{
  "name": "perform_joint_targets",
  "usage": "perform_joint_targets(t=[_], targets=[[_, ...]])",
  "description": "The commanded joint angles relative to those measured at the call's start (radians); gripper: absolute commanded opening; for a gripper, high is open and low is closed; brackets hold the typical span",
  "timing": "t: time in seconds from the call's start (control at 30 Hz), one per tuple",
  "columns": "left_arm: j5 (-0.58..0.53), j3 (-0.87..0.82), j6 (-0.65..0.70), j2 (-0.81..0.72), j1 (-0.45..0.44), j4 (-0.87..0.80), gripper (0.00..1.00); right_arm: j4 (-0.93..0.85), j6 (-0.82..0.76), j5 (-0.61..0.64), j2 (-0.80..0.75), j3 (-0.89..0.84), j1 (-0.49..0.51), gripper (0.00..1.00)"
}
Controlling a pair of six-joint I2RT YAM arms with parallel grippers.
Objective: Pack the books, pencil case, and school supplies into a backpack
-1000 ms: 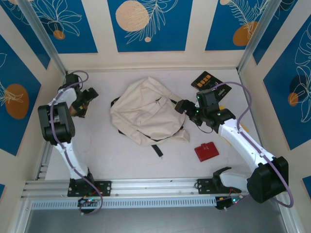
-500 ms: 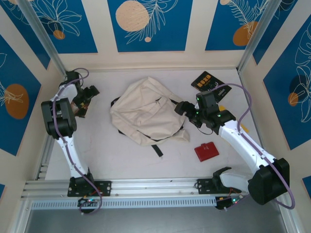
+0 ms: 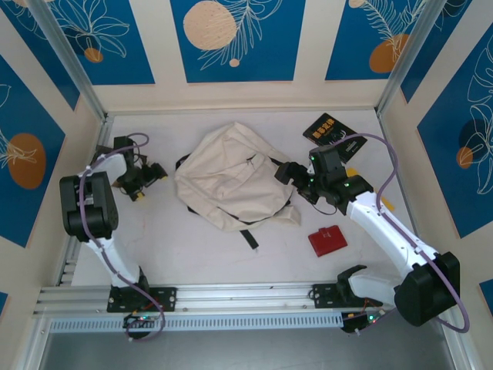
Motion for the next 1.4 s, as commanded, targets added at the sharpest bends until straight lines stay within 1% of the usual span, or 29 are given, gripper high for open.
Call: perform_joint_targets(t=[0.0,0.07,0.17,0.27,0.37,0.53,0.63,0.73,0.83,0.9,1.0,1.1,1.23,1.3,1.37], targets=[[0.028,0.003,-0.001,-0.074,-0.004,-0.044,0.96,-0.018,0.004,-0.009,-0.031,0.008,0.007,0.89],[0.017,0.05,-0.001,-0.093,-0.003,-0.061,0.96,-0.015,0.005,-0.011,-0.033,0.005,0.008,0.89],[-0.061,0.136,0.004,-0.084,-0.003,-0.093,0.96,-0.011,0.012,-0.014,-0.033,0.001,0.009,0.89],[-0.138,0.22,0.018,-0.035,0.001,-0.108,0.97,0.005,0.008,-0.036,-0.033,-0.01,0.011,0.9],[-0.192,0.306,0.035,0.044,0.006,-0.117,0.98,0.015,0.004,-0.044,-0.034,-0.019,0.014,0.92],[-0.199,0.457,0.063,0.208,0.014,-0.129,0.99,0.009,-0.008,-0.034,-0.038,-0.02,0.013,0.94],[-0.206,0.542,0.064,0.292,0.014,-0.135,0.97,0.006,-0.012,-0.026,-0.035,-0.021,0.012,0.94],[-0.233,0.611,0.055,0.353,0.014,-0.154,0.92,0.006,-0.01,-0.028,-0.027,-0.021,0.013,0.94],[-0.26,0.663,0.053,0.398,0.012,-0.178,0.82,0.009,-0.006,-0.032,-0.017,-0.019,0.013,0.94],[-0.289,0.694,0.054,0.426,0.009,-0.204,0.79,0.009,-0.005,-0.034,-0.007,-0.015,0.014,0.94],[-0.316,0.724,0.064,0.457,0.006,-0.226,0.73,0.01,-0.003,-0.04,0.007,-0.009,0.014,0.93],[-0.315,0.748,0.075,0.485,0.003,-0.244,0.7,0.01,-0.001,-0.046,0.014,-0.004,0.017,0.93],[-0.316,0.787,0.085,0.518,-0.006,-0.296,0.6,0.004,0.0,-0.041,0.015,0.001,0.021,0.93],[-0.304,0.779,0.08,0.511,-0.01,-0.311,0.51,0.0,0.002,-0.036,0.013,0.001,0.023,0.93],[-0.303,0.757,0.07,0.495,-0.016,-0.319,0.45,-0.003,0.005,-0.03,0.012,0.0,0.024,0.92]])
